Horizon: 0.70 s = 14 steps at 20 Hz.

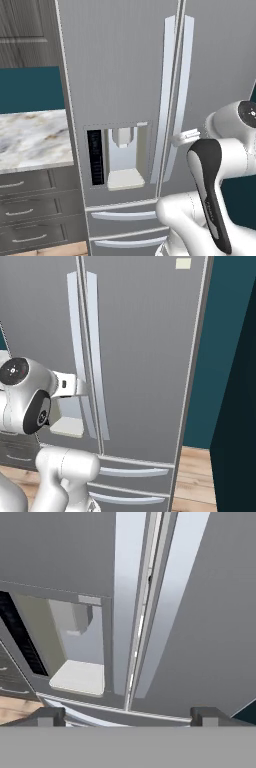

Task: Take the cupcakes from the fridge and place them on the empty tray on the dining counter.

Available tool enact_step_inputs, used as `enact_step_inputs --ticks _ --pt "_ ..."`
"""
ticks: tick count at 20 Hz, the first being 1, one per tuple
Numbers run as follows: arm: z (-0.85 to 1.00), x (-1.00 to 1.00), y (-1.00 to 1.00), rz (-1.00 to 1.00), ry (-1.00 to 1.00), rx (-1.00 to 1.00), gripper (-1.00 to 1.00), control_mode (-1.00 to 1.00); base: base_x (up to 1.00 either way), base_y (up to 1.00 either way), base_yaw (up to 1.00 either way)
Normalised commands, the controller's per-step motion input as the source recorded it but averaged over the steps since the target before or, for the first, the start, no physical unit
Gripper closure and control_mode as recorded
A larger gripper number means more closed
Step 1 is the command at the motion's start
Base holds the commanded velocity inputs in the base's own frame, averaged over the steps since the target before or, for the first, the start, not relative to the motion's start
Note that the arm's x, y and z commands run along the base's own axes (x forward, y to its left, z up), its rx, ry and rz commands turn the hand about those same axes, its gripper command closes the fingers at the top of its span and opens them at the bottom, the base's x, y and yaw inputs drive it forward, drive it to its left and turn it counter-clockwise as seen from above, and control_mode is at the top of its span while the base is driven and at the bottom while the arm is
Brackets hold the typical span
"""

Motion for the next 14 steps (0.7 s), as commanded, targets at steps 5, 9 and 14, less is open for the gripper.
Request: enact_step_inputs --ticks 5,9,14 --pt "0.0 0.0 0.0 0.0 0.0 0.0 -1.0 1.0 -0.35 -0.05 0.0" --pt "0.0 0.0 0.0 0.0 0.0 0.0 -1.0 1.0 -0.71 -0.08 0.0" --pt "0.0 0.0 0.0 0.0 0.0 0.0 -1.0 1.0 -0.62 -0.09 0.0"
